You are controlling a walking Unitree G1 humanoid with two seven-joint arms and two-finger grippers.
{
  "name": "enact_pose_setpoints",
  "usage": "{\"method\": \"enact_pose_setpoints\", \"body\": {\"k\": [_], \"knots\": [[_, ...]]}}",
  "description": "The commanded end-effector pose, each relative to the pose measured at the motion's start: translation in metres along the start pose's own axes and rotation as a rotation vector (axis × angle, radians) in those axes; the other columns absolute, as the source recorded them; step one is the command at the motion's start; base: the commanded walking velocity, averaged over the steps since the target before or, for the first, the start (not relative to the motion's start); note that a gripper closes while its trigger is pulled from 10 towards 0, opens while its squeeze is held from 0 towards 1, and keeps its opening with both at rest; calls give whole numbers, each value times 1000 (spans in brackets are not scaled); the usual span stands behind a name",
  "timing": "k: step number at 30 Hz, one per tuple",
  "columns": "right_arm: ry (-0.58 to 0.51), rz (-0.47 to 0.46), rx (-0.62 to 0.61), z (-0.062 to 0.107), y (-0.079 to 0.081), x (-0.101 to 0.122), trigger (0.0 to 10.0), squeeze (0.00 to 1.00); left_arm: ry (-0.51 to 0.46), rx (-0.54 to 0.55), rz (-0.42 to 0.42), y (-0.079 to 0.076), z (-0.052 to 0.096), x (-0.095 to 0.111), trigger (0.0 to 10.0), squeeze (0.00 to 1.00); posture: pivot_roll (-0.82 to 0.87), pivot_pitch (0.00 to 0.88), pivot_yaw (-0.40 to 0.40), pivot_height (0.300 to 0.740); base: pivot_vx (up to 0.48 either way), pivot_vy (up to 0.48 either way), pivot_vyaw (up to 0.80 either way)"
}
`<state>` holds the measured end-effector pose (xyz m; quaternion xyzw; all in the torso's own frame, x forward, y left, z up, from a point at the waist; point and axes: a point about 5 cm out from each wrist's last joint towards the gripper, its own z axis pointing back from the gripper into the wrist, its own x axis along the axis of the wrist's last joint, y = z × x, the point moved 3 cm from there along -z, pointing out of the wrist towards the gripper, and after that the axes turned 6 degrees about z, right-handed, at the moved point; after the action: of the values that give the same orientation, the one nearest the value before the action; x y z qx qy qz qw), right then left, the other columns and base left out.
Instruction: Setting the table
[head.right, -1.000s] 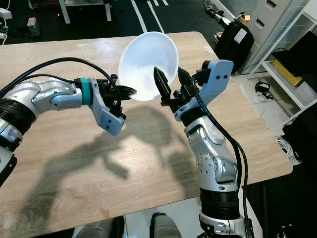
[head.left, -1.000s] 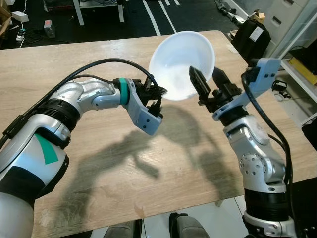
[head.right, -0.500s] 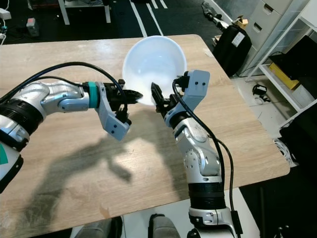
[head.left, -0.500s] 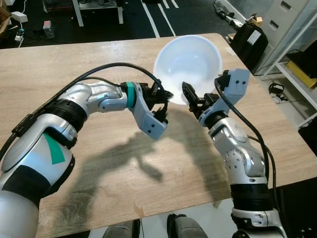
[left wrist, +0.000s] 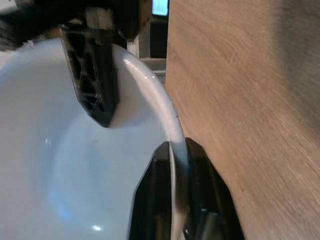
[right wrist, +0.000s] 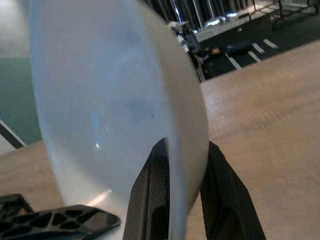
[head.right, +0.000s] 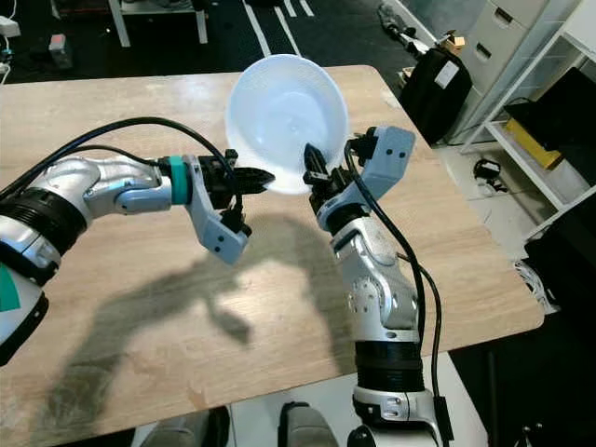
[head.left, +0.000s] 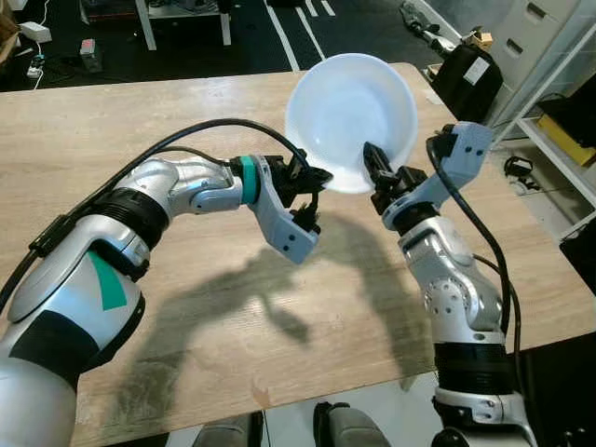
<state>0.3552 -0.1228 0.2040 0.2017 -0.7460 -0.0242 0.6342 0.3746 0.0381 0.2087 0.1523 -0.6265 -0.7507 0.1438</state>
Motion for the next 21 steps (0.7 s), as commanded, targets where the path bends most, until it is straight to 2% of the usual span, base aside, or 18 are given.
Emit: {"method": "enact_pose_setpoints", "body": {"k": [1,11,16,17,18,19,20,21], "knots": [[45,4,-47,4,-11,-12,0,0,20,67,4,10,-1,-3,10000,1000,19,0,0,740,0,0,0],[35,-8,-61,6,-13,-10,0,0,27,122,62,13,0,-4,10000,1000,14,0,1,740,0,0,0],[25,-11,-77,7,-17,-9,0,0,30,136,49,9,3,-4,10000,1000,16,0,1,740,0,0,0],[17,-7,-100,7,-21,-8,0,0,13,144,95,6,5,0,10000,0,11,0,4,740,0,0,0],[17,-7,-100,7,-21,-8,0,0,13,144,95,6,5,0,10000,0,11,0,4,740,0,0,0],[12,-3,-117,8,-24,-7,0,0,-2,150,129,5,6,2,10000,0,11,0,4,740,0,0,0],[-9,7,-161,10,-32,-3,0,0,-24,193,261,5,7,8,10000,0,13,0,9,740,0,0,0],[-24,13,-191,11,-38,0,0,0,-43,224,354,5,8,12,10000,0,13,0,9,740,0,0,0]]}}
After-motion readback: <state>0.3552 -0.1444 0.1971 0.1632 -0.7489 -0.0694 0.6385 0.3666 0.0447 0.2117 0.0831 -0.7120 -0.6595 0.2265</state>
